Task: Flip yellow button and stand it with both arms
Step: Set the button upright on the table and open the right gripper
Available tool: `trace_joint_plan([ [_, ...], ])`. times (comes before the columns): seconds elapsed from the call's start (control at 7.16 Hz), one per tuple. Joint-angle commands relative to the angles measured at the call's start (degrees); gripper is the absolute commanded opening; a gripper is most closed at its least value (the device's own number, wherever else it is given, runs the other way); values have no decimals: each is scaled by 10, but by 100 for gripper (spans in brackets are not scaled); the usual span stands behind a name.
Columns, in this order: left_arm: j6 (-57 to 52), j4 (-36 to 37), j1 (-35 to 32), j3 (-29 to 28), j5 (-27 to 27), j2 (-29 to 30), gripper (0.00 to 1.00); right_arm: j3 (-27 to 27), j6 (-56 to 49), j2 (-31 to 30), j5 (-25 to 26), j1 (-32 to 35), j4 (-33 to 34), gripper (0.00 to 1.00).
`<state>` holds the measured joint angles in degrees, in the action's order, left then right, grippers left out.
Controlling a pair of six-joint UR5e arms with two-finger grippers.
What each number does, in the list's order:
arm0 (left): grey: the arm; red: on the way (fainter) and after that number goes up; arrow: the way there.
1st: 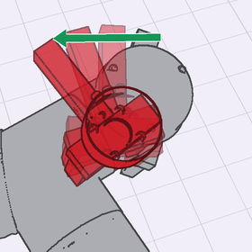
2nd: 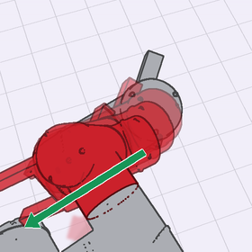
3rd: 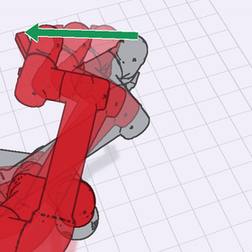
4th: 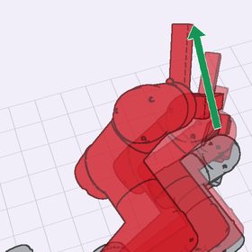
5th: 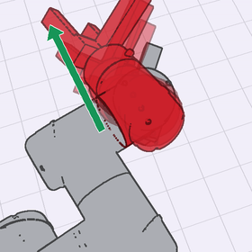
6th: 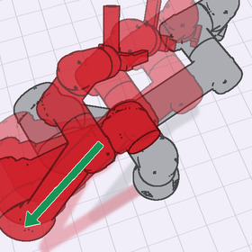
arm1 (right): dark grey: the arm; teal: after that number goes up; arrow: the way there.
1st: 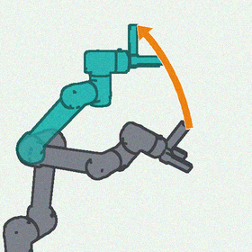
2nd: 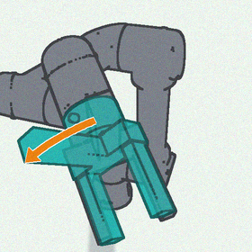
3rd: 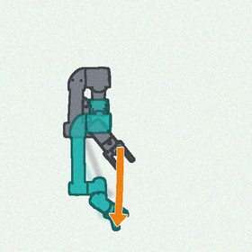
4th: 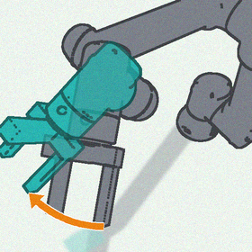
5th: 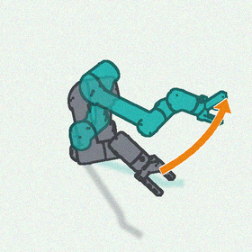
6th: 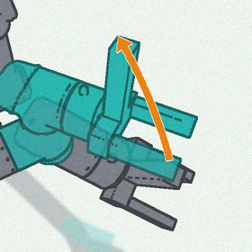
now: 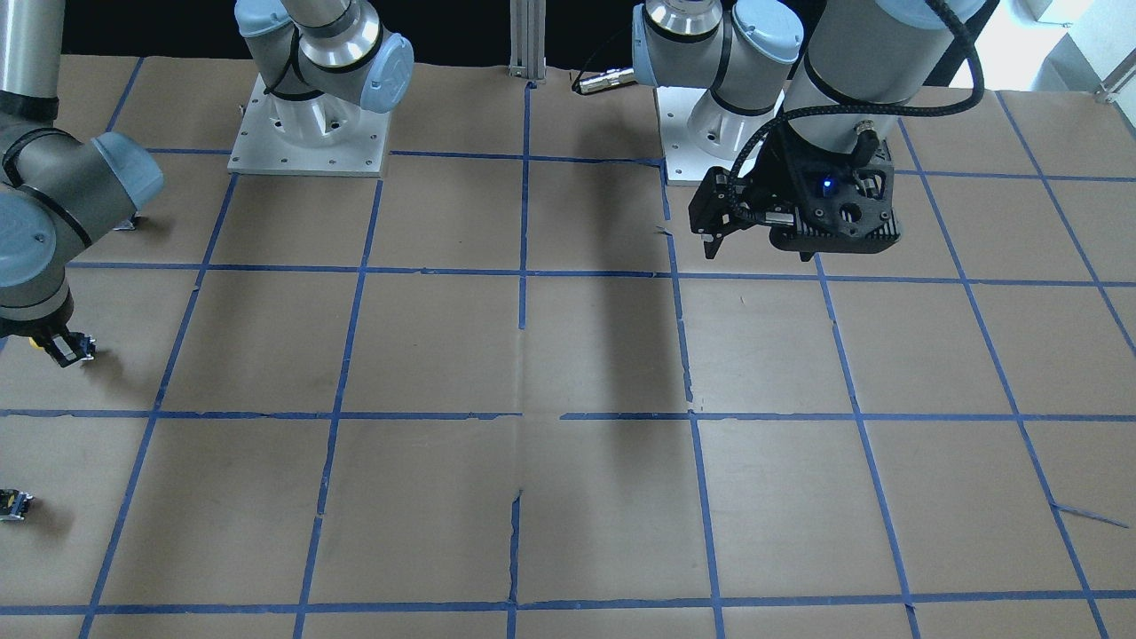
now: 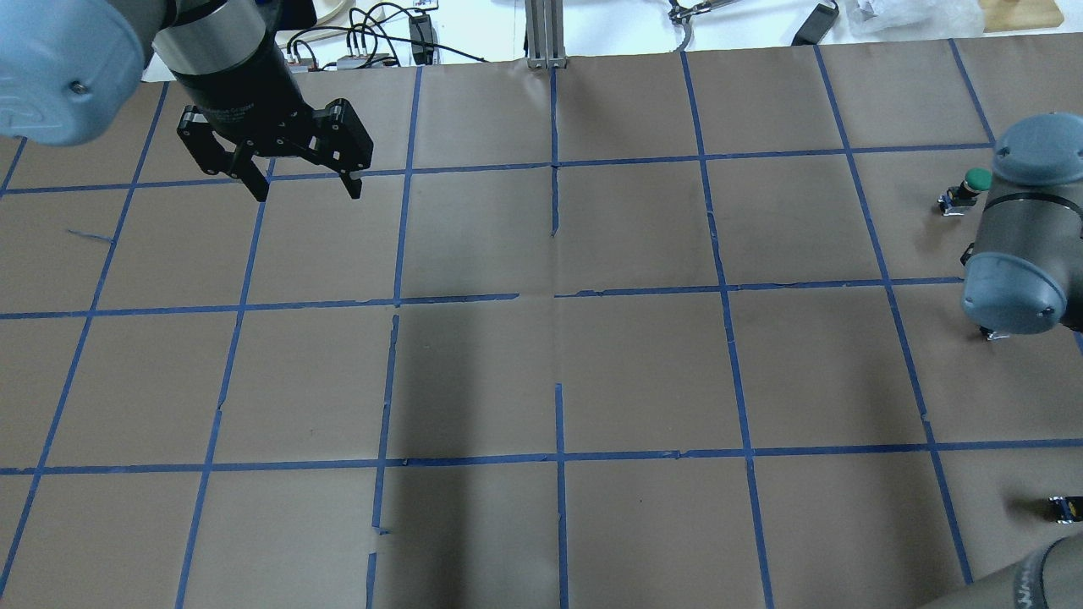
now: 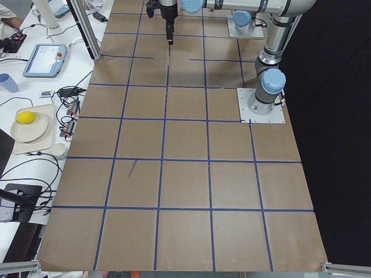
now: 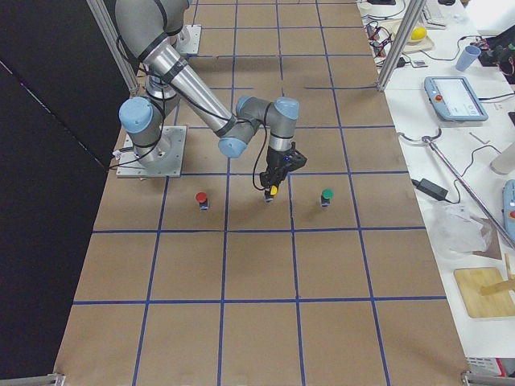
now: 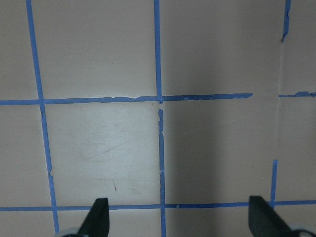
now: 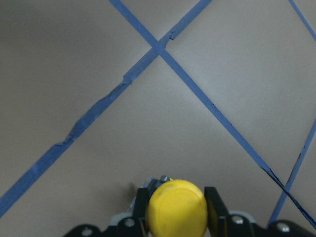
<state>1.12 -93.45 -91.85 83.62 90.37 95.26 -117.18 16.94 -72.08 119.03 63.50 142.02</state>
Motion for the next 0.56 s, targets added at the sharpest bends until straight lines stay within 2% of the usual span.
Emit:
trace_joint_plan([
  [0.0,-1,0,0,-4,0,-2,100,0,-7,4,19,-1,0,46],
  [0.14,-6,-1,1,-2,-2,-3,100,0,-8,5,18,-3,2,62],
  [0.28,-62,-14,-1,0,-2,-9,100,0,-6,5,15,-9,1,73],
  [0.42,-80,-22,5,-2,-2,-15,100,0,-6,4,15,-17,-3,78],
])
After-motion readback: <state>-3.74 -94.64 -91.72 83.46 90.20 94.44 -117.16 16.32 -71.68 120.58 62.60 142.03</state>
